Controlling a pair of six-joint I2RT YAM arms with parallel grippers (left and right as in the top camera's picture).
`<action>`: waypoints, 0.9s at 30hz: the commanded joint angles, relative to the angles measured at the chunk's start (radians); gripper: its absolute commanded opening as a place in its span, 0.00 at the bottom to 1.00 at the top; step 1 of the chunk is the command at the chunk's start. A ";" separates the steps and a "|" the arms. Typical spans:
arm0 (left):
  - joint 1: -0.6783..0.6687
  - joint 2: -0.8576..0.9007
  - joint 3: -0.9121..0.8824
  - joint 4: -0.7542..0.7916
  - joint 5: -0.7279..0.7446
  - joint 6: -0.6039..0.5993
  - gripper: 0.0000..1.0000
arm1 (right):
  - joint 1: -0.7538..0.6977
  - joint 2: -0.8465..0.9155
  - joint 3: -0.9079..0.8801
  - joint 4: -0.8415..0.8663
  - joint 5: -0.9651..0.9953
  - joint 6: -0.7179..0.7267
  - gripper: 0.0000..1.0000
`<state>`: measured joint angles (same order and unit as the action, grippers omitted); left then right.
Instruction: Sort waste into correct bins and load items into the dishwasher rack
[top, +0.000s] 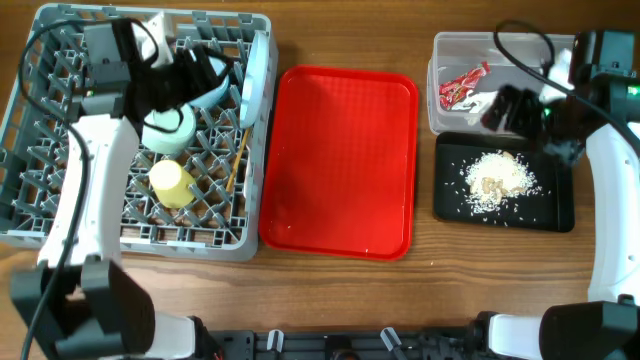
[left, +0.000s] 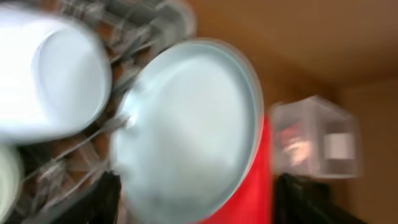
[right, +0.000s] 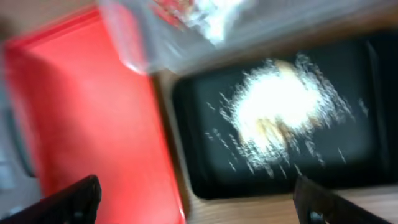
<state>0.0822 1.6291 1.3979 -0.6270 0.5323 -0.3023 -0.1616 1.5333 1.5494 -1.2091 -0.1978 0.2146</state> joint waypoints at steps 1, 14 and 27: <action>-0.049 -0.025 -0.005 -0.128 -0.342 0.060 1.00 | 0.062 -0.019 0.010 0.122 -0.081 -0.068 1.00; -0.085 -0.027 -0.005 -0.509 -0.484 0.065 1.00 | 0.142 -0.020 -0.006 0.142 0.057 -0.083 1.00; -0.150 -0.384 -0.238 -0.377 -0.395 0.178 1.00 | 0.142 -0.376 -0.345 0.279 0.068 -0.080 1.00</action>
<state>-0.0383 1.4010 1.2579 -1.0515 0.1169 -0.1677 -0.0204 1.2858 1.3018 -0.9619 -0.1478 0.1509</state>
